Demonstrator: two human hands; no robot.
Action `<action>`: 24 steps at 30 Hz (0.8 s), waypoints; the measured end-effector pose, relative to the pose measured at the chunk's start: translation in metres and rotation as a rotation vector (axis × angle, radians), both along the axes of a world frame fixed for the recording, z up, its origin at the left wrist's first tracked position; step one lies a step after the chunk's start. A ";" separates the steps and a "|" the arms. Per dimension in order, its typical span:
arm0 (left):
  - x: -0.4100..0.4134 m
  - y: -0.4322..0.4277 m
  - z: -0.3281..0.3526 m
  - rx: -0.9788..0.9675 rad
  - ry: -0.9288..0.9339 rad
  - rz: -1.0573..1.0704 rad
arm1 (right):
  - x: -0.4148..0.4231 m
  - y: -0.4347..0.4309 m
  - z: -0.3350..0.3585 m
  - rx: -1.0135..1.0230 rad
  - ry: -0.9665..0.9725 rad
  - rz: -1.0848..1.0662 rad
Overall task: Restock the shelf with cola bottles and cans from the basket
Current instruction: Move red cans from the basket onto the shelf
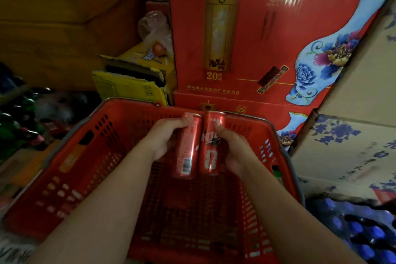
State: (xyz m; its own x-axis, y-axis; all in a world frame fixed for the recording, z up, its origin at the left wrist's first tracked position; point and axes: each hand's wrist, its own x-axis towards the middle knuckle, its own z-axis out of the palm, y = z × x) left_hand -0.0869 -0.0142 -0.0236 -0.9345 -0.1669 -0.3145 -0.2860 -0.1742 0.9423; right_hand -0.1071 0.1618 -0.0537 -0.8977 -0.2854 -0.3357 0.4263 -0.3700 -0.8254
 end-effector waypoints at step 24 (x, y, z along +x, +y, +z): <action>0.314 -0.033 0.168 -0.156 0.477 0.849 | 0.193 -0.141 0.168 -0.423 0.221 0.915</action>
